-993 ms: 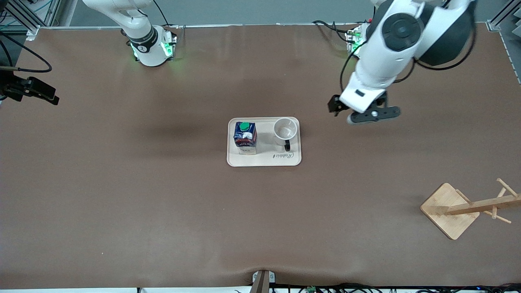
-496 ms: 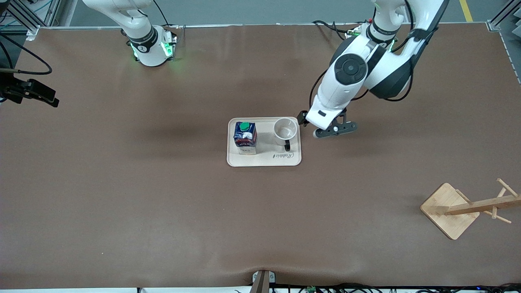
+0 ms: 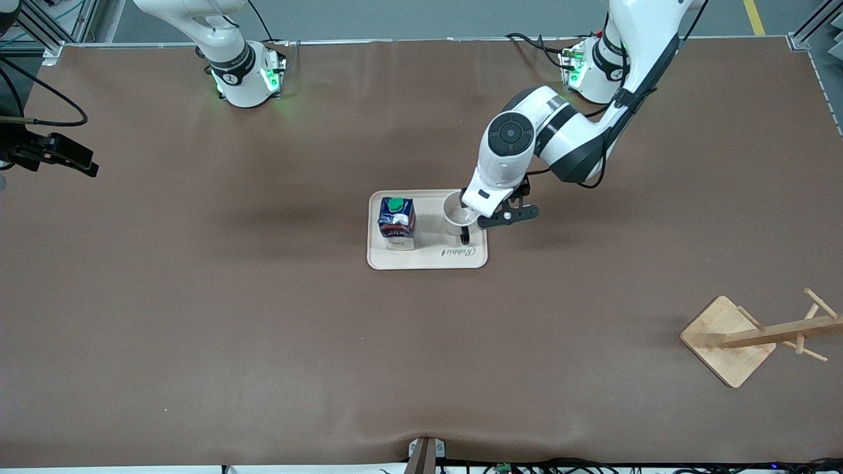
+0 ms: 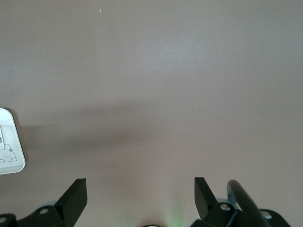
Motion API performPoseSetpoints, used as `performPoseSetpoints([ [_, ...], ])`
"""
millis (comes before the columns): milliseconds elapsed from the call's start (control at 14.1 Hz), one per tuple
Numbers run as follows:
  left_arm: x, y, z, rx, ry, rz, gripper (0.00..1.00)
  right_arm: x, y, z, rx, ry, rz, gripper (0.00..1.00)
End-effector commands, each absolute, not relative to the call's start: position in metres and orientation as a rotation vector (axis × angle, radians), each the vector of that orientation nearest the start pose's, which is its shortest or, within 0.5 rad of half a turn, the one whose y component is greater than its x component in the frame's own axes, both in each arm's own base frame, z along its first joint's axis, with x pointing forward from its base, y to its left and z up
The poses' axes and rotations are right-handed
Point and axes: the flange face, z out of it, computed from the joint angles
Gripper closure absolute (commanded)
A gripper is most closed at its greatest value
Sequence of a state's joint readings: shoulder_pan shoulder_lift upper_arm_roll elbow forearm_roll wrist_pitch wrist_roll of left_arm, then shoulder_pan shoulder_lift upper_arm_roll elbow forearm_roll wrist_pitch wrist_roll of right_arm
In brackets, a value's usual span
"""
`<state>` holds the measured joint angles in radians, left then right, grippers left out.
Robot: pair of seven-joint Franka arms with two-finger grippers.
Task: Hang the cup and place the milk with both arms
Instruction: 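Move the left gripper over the white mug on the tray, then lower the left gripper and grasp the white mug by its rim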
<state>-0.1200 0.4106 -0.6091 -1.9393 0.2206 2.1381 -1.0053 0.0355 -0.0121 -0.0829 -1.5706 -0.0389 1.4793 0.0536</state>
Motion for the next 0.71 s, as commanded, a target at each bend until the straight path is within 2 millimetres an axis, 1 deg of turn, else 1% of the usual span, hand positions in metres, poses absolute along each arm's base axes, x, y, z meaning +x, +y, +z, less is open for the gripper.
performPoseSetpoints([
  [0,0.463,-0.390,0.277,-3.075,-0.243,0.194,0.11,0.540,-0.031,0.623,-3.163,0.157,0.122,0.00],
  [71,0.461,-0.393,0.269,-3.077,-0.242,0.211,0.14,0.542,-0.031,0.620,-3.163,0.157,0.126,0.00],
  [142,0.457,-0.398,0.267,-3.084,-0.227,0.212,0.17,0.542,-0.030,0.620,-3.164,0.155,0.126,0.00],
  [354,0.451,-0.405,0.252,-3.086,-0.214,0.243,0.21,0.543,-0.029,0.620,-3.164,0.152,0.122,0.00],
  [496,0.450,-0.404,0.243,-3.072,-0.188,0.245,0.27,0.544,-0.029,0.619,-3.164,0.152,0.122,0.00],
  [638,0.452,-0.403,0.236,-3.063,-0.163,0.218,0.36,0.544,-0.028,0.618,-3.165,0.150,0.124,0.00],
])
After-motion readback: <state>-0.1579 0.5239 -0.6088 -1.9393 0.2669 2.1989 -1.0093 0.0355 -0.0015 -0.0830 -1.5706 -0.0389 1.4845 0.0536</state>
